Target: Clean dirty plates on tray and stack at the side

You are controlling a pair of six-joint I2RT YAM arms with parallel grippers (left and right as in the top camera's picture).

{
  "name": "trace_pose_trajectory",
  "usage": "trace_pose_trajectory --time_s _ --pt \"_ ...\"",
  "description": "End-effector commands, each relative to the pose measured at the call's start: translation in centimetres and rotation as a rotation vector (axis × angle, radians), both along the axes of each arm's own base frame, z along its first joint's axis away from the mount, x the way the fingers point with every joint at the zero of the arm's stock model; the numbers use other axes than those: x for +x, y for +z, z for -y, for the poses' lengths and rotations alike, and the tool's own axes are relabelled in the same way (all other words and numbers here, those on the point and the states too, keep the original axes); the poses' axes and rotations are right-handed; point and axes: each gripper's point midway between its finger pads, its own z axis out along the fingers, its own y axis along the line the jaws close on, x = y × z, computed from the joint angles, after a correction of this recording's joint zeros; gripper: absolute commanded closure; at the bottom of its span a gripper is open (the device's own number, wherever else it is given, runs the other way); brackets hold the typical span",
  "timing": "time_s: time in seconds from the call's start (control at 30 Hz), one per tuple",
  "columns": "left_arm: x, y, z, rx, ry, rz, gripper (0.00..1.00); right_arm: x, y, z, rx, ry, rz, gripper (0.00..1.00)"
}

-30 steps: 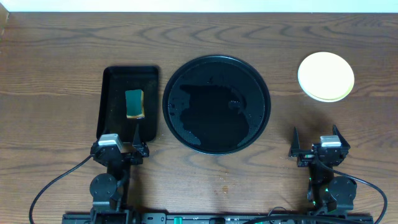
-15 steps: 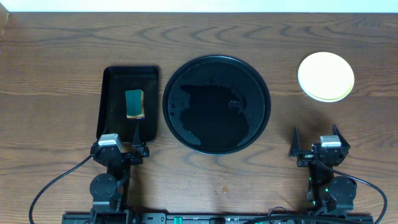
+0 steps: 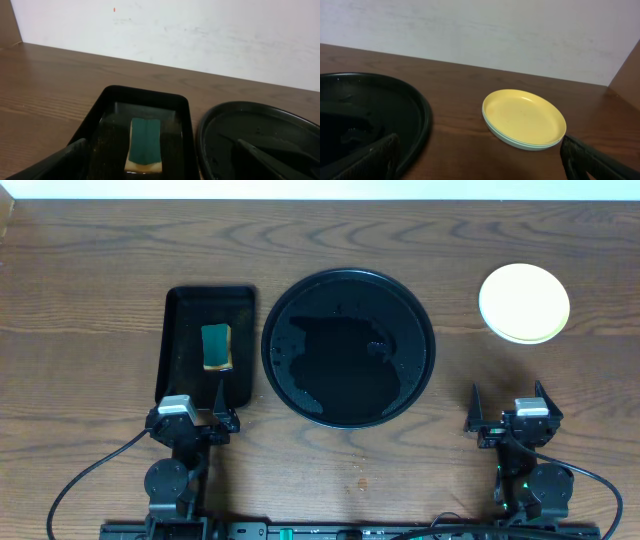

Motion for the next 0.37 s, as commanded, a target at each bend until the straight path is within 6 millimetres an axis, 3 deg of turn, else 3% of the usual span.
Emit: trace_pose_trajectory --time_s 0.0,0.33 --pt "-0.14 -1.57 -0.04 0.019 0.002 -0.053 0.1 -0.03 -0.05 0.52 0.019 -0.021 0.0 0.01" --pt "-0.14 -1.57 -0.04 0.019 0.002 -0.053 0.1 -0.03 -0.05 0.52 0.019 -0.021 0.0 0.01"
